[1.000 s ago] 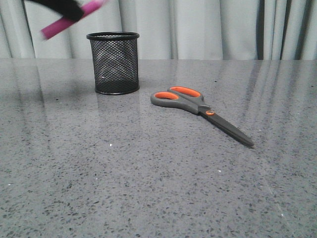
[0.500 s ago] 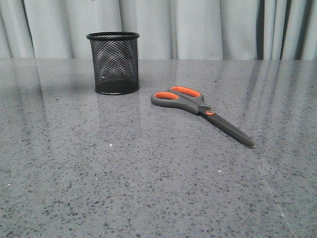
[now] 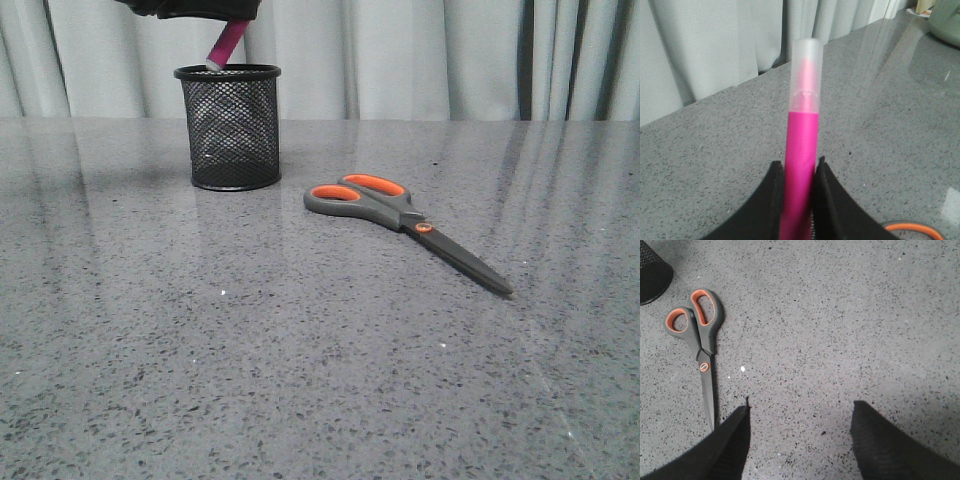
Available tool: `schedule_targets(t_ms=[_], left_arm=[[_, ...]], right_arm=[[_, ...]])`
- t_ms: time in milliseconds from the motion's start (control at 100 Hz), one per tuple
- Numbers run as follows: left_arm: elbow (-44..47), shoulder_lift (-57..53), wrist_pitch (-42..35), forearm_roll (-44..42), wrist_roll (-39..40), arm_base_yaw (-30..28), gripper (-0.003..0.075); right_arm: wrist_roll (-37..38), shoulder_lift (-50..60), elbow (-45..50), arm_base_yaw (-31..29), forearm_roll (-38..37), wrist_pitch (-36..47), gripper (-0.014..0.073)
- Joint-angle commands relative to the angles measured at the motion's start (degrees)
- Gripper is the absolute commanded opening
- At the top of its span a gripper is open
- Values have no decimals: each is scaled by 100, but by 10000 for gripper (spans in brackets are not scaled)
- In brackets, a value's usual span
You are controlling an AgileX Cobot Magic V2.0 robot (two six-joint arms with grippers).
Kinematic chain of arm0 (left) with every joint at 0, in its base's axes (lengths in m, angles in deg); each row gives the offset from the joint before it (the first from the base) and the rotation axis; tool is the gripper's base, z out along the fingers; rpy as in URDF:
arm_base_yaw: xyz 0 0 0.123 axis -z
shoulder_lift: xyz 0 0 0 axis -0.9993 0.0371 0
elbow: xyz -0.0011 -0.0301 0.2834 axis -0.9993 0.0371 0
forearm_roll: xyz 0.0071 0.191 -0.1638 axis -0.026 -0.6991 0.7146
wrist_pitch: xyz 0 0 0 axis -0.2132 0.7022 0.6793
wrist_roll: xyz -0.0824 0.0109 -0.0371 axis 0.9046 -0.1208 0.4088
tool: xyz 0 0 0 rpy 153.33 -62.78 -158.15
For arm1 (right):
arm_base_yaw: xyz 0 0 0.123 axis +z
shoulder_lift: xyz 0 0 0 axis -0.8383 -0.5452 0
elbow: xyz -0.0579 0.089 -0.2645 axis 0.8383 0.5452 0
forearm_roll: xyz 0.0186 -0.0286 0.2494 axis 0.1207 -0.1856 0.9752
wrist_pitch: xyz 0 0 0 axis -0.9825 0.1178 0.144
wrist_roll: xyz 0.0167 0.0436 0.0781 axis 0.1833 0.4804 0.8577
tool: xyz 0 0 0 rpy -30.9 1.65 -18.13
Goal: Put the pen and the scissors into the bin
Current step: 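Lift the highlighter with the left gripper over the mesh cup, then lower the highlighter into the cup and open the left gripper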
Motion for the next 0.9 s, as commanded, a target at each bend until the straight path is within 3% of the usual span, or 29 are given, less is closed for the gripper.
schedule_targets(t_ms=[0, 760, 890], left_arm=[[-179, -261, 4, 151, -27, 33, -21], [-179, -190, 321, -712, -27, 33, -17], [-179, -190, 321, -712, -27, 33, 55]], right_arm=[[-34, -8, -208, -32, 53, 294, 398], [-34, -8, -208, -32, 53, 304, 398], [-34, -8, -208, -32, 53, 304, 398]])
